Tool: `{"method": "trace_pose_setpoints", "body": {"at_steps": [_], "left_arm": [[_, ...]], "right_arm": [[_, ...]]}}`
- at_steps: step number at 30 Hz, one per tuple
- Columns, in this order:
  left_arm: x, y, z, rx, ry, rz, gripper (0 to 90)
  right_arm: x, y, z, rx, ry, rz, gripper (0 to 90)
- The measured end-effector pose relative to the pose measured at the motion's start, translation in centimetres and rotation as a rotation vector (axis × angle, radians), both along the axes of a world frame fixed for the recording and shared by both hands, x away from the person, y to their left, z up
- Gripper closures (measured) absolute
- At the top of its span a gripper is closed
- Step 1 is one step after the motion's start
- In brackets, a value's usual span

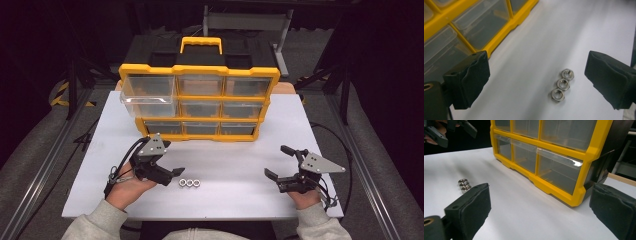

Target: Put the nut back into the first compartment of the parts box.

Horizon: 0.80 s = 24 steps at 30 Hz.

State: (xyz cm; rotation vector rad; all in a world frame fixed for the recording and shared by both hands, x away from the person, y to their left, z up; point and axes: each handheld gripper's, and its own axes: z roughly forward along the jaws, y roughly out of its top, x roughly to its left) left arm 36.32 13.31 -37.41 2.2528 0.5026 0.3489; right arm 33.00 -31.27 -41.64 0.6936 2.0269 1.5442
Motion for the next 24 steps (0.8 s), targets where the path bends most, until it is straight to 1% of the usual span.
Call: {"method": "trace_pose_setpoints", "body": {"at_steps": [1, 2, 3, 4, 5, 6, 7, 8, 9, 10, 11, 15, 17, 18, 19, 20, 24], "left_arm": [[0.0, -0.3, 0.1, 0.033, 0.009, 0.0, 6.7], [0.1, -0.6, 0.3, 0.072, 0.015, -0.013, 6.7], [0.1, -0.9, 0.4, 0.099, 0.032, -0.021, 6.6], [0.1, -0.9, 0.4, 0.099, 0.032, -0.021, 6.2], [0.2, -1.3, 0.5, 0.135, 0.051, -0.038, 6.2], [0.2, -1.7, 0.7, 0.178, 0.061, -0.043, 6.2], [0.3, -1.9, 0.7, 0.199, 0.059, -0.044, 6.3], [0.3, -1.9, 0.7, 0.199, 0.059, -0.044, 6.4], [0.4, -2.0, 0.8, 0.22, 0.069, -0.043, 6.4], [0.5, -2.2, 0.9, 0.251, 0.087, -0.043, 6.9], [0.5, -2.4, 1.0, 0.266, 0.096, -0.043, 7.0], [0.8, -2.9, 1.2, 0.351, 0.13, -0.034, 7.7], [0.9, -3.2, 1.2, 0.382, 0.148, -0.033, 8.5], [0.9, -3.2, 1.2, 0.382, 0.148, -0.033, 9.6], [1.1, -3.4, 1.1, 0.417, 0.171, -0.028, 10.7], [1.1, -3.4, 1.1, 0.417, 0.171, -0.028, 10.7], [1.5, -3.8, 1.2, 0.441, 0.209, -0.011, 11.3]], "right_arm": [[0.0, 0.0, 0.0, -0.002, 0.0, 0.001, 4.4], [0.0, 0.0, 0.0, -0.002, 0.001, 0.002, 4.4], [0.0, 0.0, 0.0, 0.001, 0.003, 0.003, 4.5], [0.0, 0.0, 0.0, 0.001, 0.003, 0.003, 4.5], [0.0, 0.0, 0.0, 0.002, 0.006, 0.006, 4.6], [0.0, 0.0, 0.0, -0.001, 0.009, 0.01, 4.7], [0.0, 0.0, 0.0, -0.002, 0.01, 0.01, 4.7], [0.0, 0.0, 0.0, -0.002, 0.01, 0.01, 4.7], [0.1, 0.0, 0.0, -0.003, 0.011, 0.011, 4.7], [0.1, 0.1, 0.0, -0.005, 0.012, 0.014, 4.8], [0.1, 0.1, 0.0, -0.007, 0.013, 0.014, 4.8], [0.2, 0.2, -0.1, -0.012, 0.02, 0.017, 4.9], [0.2, 0.2, 0.0, -0.017, 0.019, 0.015, 5.0], [0.2, 0.1, 0.0, -0.019, 0.019, 0.015, 5.0], [0.2, 0.2, -0.1, -0.019, 0.023, 0.016, 5.0], [0.2, 0.2, -0.1, -0.017, 0.022, 0.018, 5.0], [0.3, 0.2, -0.1, -0.02, 0.028, 0.021, 5.0]]}}
